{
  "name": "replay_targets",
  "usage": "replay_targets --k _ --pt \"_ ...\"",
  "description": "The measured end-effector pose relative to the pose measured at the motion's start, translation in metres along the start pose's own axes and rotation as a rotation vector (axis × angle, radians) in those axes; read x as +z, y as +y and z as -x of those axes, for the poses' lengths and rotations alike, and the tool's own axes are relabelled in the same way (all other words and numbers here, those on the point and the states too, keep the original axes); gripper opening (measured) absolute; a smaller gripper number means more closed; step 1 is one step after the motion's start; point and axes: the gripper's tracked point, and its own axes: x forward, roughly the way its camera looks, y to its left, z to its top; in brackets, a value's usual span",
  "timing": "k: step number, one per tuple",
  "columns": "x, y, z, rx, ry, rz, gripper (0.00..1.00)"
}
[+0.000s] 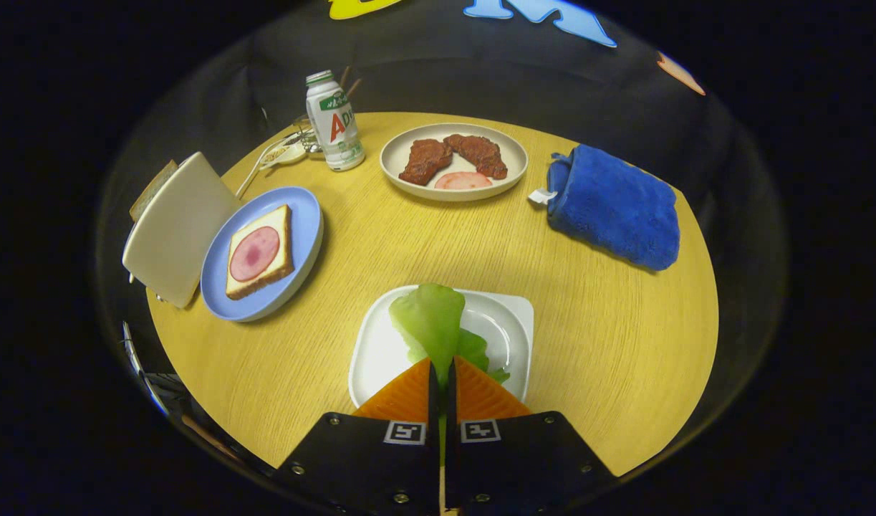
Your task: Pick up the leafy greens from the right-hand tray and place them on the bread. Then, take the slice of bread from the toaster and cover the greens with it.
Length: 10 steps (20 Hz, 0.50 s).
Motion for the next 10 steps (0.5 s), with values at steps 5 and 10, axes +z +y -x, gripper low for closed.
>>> replay_targets --k 5,10 --pt "0.030 0.031 0.031 0.034 -0.122 -0.051 0.03" --pt "0.047 0.084 0.041 0.072 -0.148 0.038 0.03"
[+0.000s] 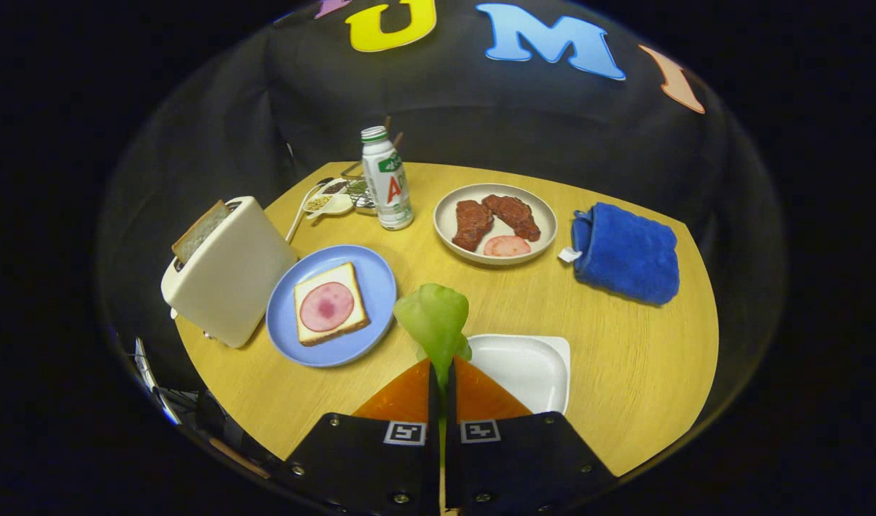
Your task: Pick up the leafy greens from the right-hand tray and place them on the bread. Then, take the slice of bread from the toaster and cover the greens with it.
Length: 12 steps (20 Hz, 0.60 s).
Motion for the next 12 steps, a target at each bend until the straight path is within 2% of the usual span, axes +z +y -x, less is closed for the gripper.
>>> replay_targets --k 8,12 --pt "0.037 0.077 -0.027 0.100 -0.025 0.031 0.03" --pt "0.042 0.101 -0.055 0.100 -0.001 0.085 0.03"
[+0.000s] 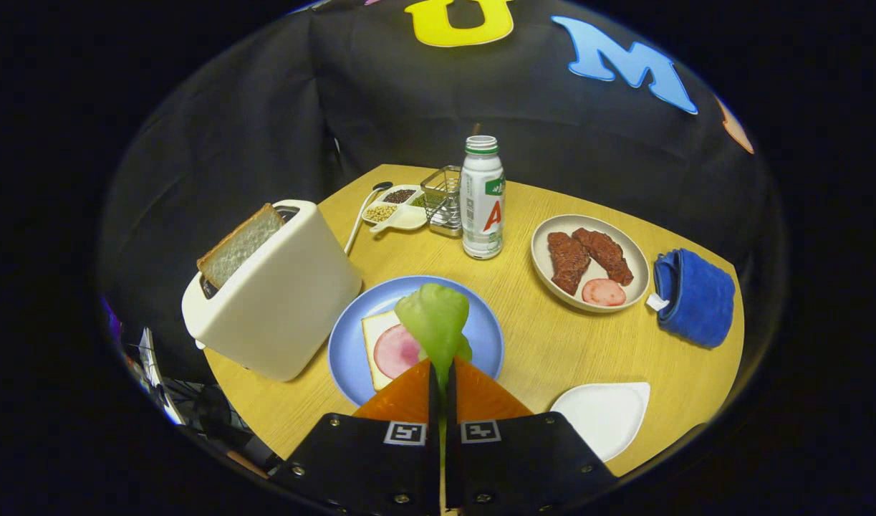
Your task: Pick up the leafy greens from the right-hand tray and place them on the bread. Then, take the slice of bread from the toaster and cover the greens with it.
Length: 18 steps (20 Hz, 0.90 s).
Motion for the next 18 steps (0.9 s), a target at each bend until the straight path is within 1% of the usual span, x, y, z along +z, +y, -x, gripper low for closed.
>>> replay_targets --k 2,5,7,8,9,10,11,12,15,18 --pt "0.002 0.013 -0.012 0.014 0.019 0.006 0.04" --pt "0.011 0.019 -0.026 -0.012 0.021 0.056 0.03" --pt "0.010 0.031 -0.037 -0.001 0.033 0.074 0.03" --pt "0.010 0.037 -0.039 0.000 0.037 0.092 0.06" --pt "0.011 0.040 -0.041 0.000 0.036 0.113 0.19" --pt "0.012 0.041 -0.041 -0.007 0.031 0.131 0.28" --pt "0.015 0.042 -0.040 -0.018 0.022 0.146 0.41" --pt "0.017 0.041 -0.037 -0.029 0.017 0.160 0.46" --pt "0.014 0.045 -0.035 -0.029 0.018 0.179 0.57" --pt "0.016 0.051 -0.028 -0.002 -0.001 0.165 0.57"
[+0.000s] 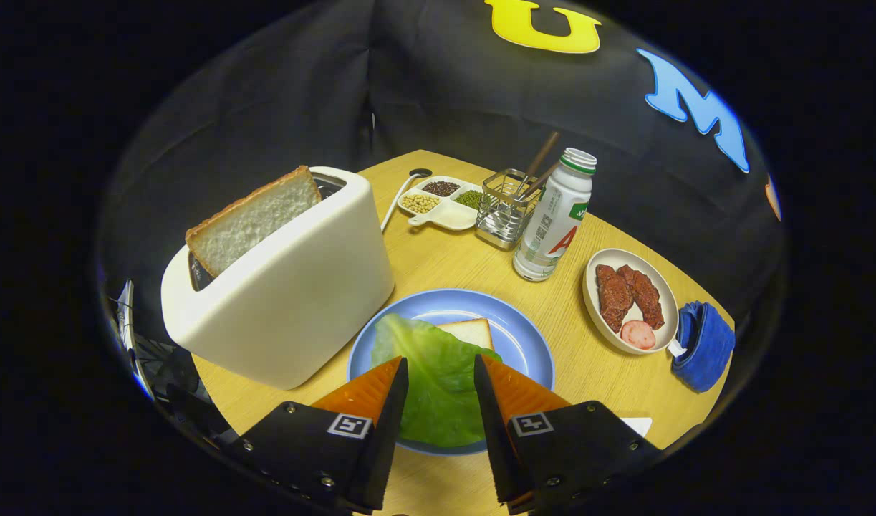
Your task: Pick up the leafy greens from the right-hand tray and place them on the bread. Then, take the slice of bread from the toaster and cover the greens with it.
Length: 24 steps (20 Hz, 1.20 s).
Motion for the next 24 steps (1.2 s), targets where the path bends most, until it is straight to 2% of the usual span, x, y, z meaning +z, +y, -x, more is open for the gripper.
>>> replay_targets --k 9,13,17,20,24 --pt "0.007 0.002 0.022 -0.072 -0.135 -0.074 0.57" --pt "0.008 0.006 0.030 -0.163 -0.225 -0.096 0.57" --pt "0.016 0.036 0.045 -0.149 -0.392 -0.172 0.56" --pt "0.021 0.058 0.063 -0.174 -0.500 -0.168 0.56" --pt "0.032 0.094 0.081 -0.151 -0.586 -0.159 0.56"
